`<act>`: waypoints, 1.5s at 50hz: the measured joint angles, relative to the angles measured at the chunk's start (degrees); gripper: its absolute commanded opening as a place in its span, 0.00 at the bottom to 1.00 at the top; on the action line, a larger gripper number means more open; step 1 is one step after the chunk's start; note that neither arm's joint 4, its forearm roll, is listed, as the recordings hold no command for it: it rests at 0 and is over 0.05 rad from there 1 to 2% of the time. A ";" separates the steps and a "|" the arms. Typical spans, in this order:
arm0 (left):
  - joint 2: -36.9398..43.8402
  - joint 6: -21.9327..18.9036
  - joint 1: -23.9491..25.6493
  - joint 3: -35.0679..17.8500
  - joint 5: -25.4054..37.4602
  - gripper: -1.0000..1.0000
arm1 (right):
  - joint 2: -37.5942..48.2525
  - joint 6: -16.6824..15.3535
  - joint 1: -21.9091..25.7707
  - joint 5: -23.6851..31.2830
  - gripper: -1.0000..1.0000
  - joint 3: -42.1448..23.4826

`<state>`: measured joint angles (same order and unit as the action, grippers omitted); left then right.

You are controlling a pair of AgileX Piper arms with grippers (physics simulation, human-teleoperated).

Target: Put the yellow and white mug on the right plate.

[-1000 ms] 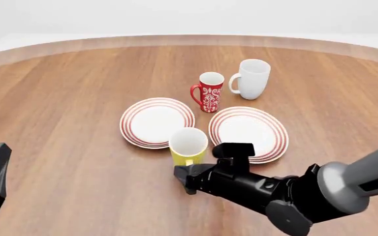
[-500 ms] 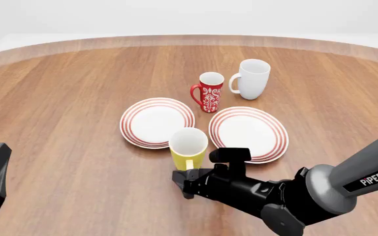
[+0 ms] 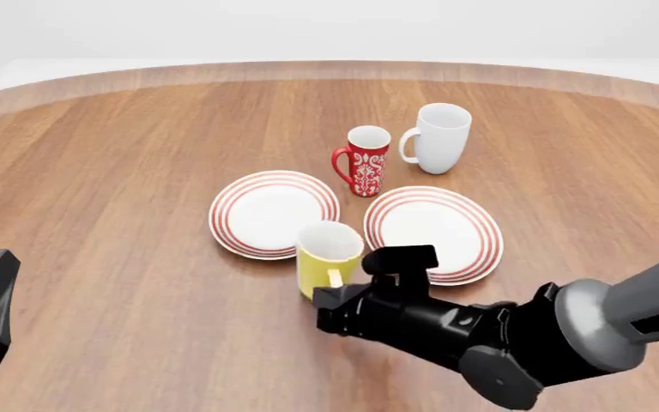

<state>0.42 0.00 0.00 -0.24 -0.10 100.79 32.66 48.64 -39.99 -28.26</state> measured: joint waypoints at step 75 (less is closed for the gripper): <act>0.00 0.00 0.00 0.00 0.00 1.00 | -35.03 -16.23 -14.70 26.25 0.00 0.95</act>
<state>0.42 0.00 0.00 -0.24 -0.10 65.77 16.44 33.94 -13.74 -27.31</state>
